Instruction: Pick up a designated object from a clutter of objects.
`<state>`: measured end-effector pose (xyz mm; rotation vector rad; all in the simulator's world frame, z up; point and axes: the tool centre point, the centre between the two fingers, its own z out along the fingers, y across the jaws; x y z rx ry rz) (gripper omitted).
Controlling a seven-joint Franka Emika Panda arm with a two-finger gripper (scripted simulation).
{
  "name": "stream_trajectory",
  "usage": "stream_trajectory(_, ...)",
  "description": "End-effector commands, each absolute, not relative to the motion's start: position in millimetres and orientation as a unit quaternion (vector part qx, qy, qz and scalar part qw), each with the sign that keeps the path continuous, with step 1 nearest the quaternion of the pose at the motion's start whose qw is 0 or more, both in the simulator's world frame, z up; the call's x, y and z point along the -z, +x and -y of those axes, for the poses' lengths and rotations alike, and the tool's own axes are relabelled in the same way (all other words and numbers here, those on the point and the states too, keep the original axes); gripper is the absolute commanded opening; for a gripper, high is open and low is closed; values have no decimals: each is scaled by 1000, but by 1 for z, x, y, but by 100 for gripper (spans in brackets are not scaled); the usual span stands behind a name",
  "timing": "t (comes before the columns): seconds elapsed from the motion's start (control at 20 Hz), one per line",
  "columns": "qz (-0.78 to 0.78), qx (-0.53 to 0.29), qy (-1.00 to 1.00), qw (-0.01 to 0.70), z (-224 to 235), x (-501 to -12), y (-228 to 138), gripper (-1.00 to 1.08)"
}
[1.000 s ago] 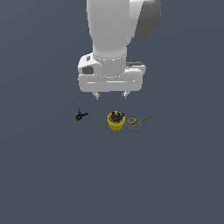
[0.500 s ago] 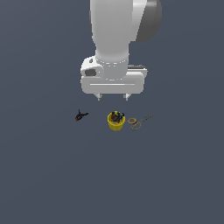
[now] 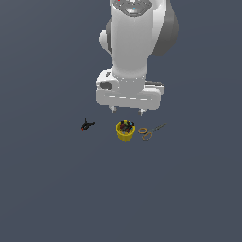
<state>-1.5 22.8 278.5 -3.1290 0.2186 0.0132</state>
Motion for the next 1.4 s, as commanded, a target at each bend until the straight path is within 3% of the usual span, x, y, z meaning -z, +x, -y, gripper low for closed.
stream_trajectory(0.0,-92,-4,-996,1,-30,-269,-2,100)
stream_trajectory(1.35,-333,3,-943,-9,-111,-167,-23,100)
